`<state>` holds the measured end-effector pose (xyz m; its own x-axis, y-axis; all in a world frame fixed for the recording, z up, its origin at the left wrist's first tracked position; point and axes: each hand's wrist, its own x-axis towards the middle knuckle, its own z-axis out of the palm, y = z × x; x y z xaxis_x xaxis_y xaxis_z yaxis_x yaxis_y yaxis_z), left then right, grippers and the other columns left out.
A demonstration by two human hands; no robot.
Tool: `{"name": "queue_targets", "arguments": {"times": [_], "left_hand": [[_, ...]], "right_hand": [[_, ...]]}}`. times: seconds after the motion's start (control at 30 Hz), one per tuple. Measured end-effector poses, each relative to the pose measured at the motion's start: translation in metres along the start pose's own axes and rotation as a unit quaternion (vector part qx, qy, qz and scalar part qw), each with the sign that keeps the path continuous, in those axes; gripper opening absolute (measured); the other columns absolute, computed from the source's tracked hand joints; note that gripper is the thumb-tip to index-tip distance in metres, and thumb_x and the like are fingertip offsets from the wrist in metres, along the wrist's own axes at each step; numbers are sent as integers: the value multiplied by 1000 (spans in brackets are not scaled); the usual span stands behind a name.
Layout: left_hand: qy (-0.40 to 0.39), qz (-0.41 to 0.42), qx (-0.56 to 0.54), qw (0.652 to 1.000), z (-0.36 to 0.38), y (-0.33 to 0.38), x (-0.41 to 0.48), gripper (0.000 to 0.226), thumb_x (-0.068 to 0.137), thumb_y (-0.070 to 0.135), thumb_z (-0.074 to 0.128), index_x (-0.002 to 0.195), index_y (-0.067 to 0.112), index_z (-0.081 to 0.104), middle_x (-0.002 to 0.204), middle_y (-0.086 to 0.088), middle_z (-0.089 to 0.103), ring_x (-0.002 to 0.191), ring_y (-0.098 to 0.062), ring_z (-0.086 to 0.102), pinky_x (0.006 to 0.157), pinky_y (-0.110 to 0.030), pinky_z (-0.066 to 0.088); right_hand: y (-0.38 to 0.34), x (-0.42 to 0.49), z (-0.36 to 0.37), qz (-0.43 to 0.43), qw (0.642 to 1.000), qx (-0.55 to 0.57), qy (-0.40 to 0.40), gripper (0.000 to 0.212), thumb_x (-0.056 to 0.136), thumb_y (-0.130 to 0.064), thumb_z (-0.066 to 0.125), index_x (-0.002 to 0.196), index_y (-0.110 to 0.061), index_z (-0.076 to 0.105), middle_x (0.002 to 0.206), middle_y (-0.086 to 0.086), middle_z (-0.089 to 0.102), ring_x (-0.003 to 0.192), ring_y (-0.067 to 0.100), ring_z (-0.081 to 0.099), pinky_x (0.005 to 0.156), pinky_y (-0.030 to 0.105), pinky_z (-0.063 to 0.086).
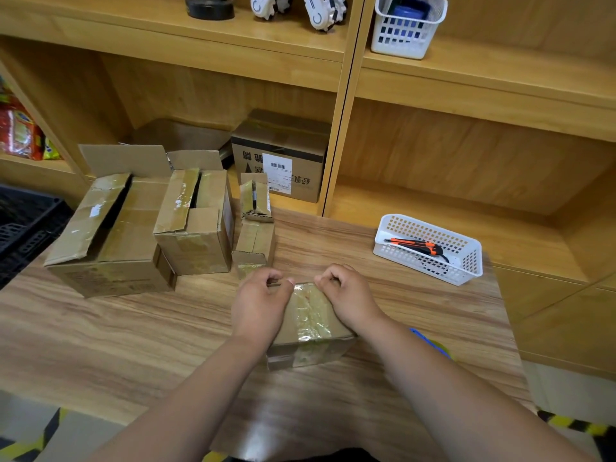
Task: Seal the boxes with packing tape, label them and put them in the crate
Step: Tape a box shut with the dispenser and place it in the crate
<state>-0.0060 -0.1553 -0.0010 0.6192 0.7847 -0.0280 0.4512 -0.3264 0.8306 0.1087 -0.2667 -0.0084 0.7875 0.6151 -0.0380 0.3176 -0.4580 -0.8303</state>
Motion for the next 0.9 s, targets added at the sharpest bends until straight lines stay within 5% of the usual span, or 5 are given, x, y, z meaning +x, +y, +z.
{"name": "queue_targets", "arguments": {"times": [0.13,0.27,0.57,0.73,0.9], "left_hand": [[-37,-127,17,991,4,-8,-2,61,80,58,58,119,12,54,117,-6,53,113,-26,49,95,-38,41],[-99,-254,-225,936,9,-5,-5,53,73,58,64,105,17,52,109,-9,61,97,-27,61,90,-46,50],[-155,-61,-244,955,9,1,2,48,87,26,63,131,27,44,128,9,49,117,-10,49,98,-30,43],[-233,-50,-245,940,15,-21,7,82,80,1,68,146,18,22,137,10,40,126,-7,43,102,-29,41],[-276,19,-144,950,16,-43,8,78,73,-5,65,136,26,30,121,27,43,104,27,42,85,1,35]], "right_hand": [[-3,-12,-6,140,985,98,25,24,84,-37,67,101,-23,56,107,-5,57,103,12,53,81,24,39],[-8,-20,-12,217,964,154,-11,31,86,-41,64,108,-20,60,102,-5,59,83,3,55,62,18,38],[7,-37,-12,64,989,107,81,40,87,-32,65,124,-23,56,129,-6,55,120,5,47,105,23,34],[37,-64,4,7,999,-9,41,72,80,-64,43,135,-18,49,146,-6,39,140,6,25,114,18,16],[59,-76,20,-43,986,-158,-29,91,81,-78,19,143,-14,38,152,-3,22,142,7,6,111,10,-3]]}}
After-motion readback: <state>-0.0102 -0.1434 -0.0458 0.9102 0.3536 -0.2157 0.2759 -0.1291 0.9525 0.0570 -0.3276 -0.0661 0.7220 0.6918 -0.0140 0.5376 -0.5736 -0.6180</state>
